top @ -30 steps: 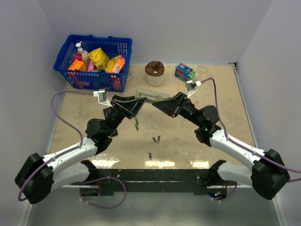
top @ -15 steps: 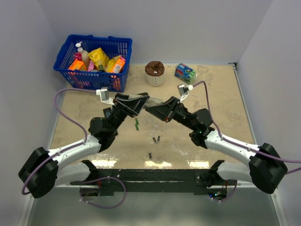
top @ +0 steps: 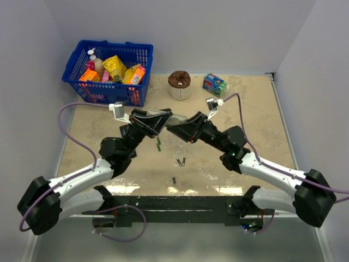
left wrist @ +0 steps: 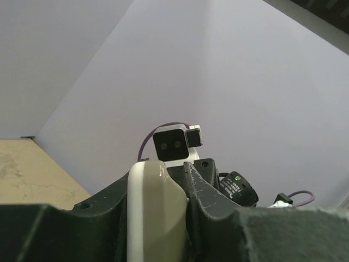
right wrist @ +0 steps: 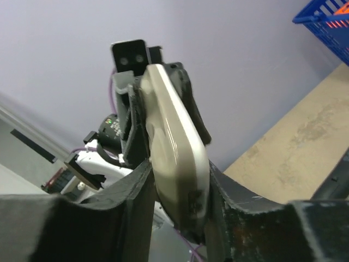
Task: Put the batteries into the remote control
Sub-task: Adjust the remote control.
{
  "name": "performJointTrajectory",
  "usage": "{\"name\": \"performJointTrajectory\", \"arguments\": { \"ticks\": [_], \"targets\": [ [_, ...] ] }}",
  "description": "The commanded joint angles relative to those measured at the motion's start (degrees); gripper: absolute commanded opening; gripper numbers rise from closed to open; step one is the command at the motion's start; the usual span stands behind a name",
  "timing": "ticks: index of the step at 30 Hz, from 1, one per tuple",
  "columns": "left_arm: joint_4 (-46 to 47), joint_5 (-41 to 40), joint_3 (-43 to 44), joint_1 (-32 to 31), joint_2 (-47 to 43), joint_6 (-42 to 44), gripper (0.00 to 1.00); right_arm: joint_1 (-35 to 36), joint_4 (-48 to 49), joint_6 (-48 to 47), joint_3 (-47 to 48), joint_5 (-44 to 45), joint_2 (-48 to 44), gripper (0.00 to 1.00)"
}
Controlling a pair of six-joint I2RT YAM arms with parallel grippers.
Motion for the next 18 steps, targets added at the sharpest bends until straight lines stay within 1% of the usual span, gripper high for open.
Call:
{"name": "performJointTrajectory", "arguments": {
  "ticks": [1, 2, 3, 4, 5, 6, 7, 8, 9, 10, 11, 12, 13, 14, 15, 18],
  "targets": [
    [-6.42, 0.22, 3.35, 0.48, -6.29, 14.28, 0.08, -0.08, -15.82, -10.94, 4.63, 1.54, -5.14, 0.52],
    [-8.36, 1.44, 4.22, 1.01, -8.04, 15.53, 0.07, -0.25, -19.41, -13.49, 5.77, 1.19, -6.11, 0.56],
    [-12.55, 2.32, 4.75, 1.54, -8.84, 16.76, 0.06, -0.51, -27.72, -19.69, 7.17, 0.49, -7.34, 0.59],
    [-14.86, 3.20, 5.45, 2.59, -9.54, 19.04, 0.06, -0.69, -32.32, -23.14, 10.76, -0.91, -7.78, 0.62],
    [-17.14, 4.69, 7.03, 3.03, -10.68, 20.19, 0.06, -0.78, -36.55, -26.40, 12.53, -1.62, -8.14, 0.68],
    [-21.43, 5.66, 7.91, 3.47, -11.13, 22.55, 0.05, -1.13, -43.29, -32.00, 14.12, -2.23, -8.57, 0.71],
    [-23.73, 6.72, 8.88, 4.17, -11.39, 23.62, 0.05, -1.39, -45.97, -34.32, 16.92, -3.11, -8.67, 0.75],
    [-26.11, 9.42, 11.24, 4.44, -11.57, 24.67, 0.05, -1.57, -48.25, -36.52, 18.34, -5.90, -8.49, 0.78],
    [-30.04, 11.02, 12.39, 4.62, -11.40, 26.34, 0.05, -1.92, -52.54, -40.45, 19.65, -7.32, -8.06, 0.78],
    [-31.74, 12.86, 13.45, 5.14, -11.22, 26.79, 0.05, -2.10, -54.24, -42.15, 22.28, -9.08, -7.01, 0.78],
    [-33.32, 17.49, 15.90, 5.41, -10.26, 27.23, 0.05, -2.27, -55.12, -43.64, 23.52, -12.84, -6.21, 0.78],
    [-37.34, 19.54, 17.23, 5.67, -9.73, 27.93, 0.05, -2.36, -58.18, -46.36, 24.67, -14.88, -5.51, 0.78],
    [-39.12, 21.56, 18.54, 6.28, -9.20, 28.20, 0.05, -2.45, -59.43, -47.69, 26.94, -16.20, -4.02, 0.78],
    [-40.62, 25.41, 20.47, 6.46, -8.24, 28.55, 0.05, -2.45, -60.66, -48.92, 28.01, -17.52, -3.49, 0.78],
    [-42.98, 27.01, 21.27, 6.55, -7.80, 28.99, 0.05, -2.63, -63.28, -51.19, 28.97, -18.93, -2.96, 0.78],
    [-46.42, 31.07, 23.74, 6.90, -6.83, 29.69, 0.05, -3.33, -66.46, -54.19, 31.36, -19.98, -1.64, 0.78]
  ]
}}
